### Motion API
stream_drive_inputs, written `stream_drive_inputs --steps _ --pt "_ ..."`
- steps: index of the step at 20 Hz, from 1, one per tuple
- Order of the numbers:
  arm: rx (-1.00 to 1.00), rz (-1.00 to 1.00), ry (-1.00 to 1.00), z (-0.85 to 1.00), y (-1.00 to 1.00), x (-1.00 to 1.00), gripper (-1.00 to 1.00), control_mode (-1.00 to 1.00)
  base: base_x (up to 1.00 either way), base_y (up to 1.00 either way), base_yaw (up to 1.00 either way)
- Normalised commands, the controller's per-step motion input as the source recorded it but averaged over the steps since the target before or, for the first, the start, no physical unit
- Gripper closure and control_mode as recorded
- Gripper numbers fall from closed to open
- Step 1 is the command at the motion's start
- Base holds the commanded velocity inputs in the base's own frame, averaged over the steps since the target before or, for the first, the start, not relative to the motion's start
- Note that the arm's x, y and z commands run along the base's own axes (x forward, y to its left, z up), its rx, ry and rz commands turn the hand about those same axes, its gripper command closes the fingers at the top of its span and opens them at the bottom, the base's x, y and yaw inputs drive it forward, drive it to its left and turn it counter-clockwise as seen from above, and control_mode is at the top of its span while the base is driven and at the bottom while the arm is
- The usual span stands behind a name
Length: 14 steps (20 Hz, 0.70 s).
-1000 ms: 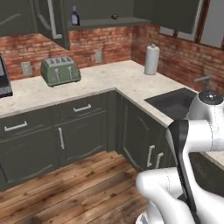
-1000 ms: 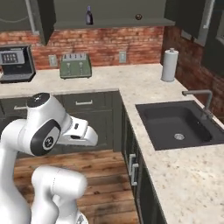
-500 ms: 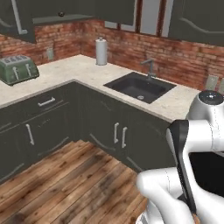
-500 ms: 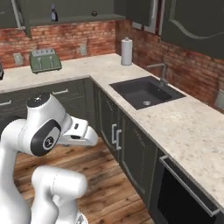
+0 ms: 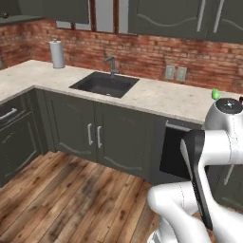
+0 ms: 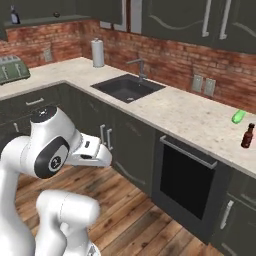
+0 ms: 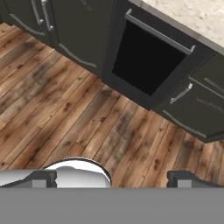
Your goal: Pick the condiment bottle and condiment bottle from the counter and place them in the cabinet.
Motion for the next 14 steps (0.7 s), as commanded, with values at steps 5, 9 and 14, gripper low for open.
stream_drive_inputs --steps 5,9,14 --pt "0.00 0.00 0.00 0.00 0.00 0.00 -1.00 1.00 -0.36 0.05 -0.40" --pt "0.00 0.00 0.00 0.00 0.00 0.00 -1.00 1.00 -0.27 0.00 -0.32" --pt "0.00 0.00 0.00 0.00 0.00 0.00 -1.00 1.00 -0.16 0.00 -0.33"
